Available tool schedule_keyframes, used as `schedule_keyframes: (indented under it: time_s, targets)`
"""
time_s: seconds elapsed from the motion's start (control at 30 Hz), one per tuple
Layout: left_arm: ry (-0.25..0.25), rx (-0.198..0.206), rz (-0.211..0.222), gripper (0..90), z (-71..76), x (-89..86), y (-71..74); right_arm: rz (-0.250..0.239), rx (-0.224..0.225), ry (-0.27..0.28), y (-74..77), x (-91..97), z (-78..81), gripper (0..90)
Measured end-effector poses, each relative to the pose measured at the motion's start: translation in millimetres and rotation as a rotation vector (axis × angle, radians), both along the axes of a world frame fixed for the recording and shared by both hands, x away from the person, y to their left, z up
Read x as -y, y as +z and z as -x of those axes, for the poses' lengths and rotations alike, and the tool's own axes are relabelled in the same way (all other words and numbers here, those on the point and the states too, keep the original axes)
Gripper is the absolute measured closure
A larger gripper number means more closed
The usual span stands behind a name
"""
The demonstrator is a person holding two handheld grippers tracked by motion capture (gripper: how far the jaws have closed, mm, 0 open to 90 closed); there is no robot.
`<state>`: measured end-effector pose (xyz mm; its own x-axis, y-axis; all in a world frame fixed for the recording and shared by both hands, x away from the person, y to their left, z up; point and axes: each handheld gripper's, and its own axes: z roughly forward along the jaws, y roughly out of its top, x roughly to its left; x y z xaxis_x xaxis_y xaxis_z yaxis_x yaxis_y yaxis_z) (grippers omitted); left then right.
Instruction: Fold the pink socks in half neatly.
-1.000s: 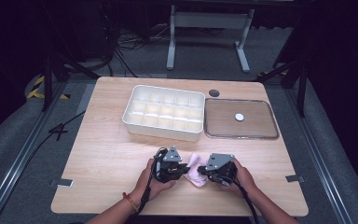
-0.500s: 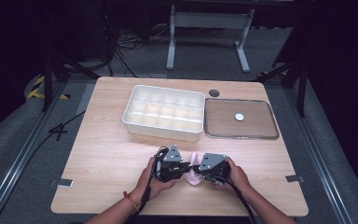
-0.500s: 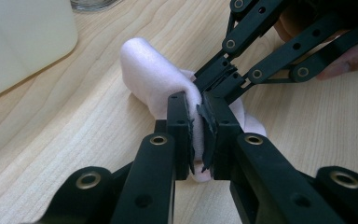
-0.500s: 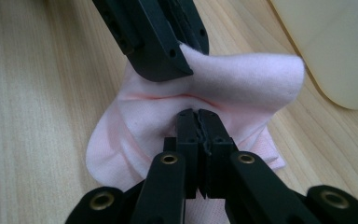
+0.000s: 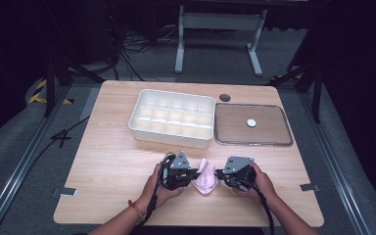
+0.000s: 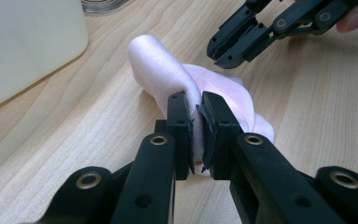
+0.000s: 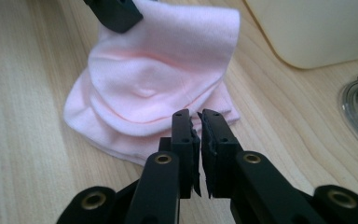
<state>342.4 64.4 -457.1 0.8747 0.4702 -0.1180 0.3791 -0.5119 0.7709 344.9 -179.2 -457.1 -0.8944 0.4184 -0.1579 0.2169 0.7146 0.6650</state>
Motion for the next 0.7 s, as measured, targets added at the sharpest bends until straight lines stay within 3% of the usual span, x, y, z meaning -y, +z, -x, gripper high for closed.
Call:
schedule_keyframes:
  time_s: [0.33,0.7]
  targets:
    - [-0.039,0.031,-0.021,80.9,1.4,11.4,2.9,0.001,-0.023,0.012,-10.6,-3.9,-3.4,87.9]
    - [-0.089,0.029,-0.044,78.6,7.0,24.7,-3.6,-0.008,-0.025,0.004,-11.6,-4.2,-2.7,88.4]
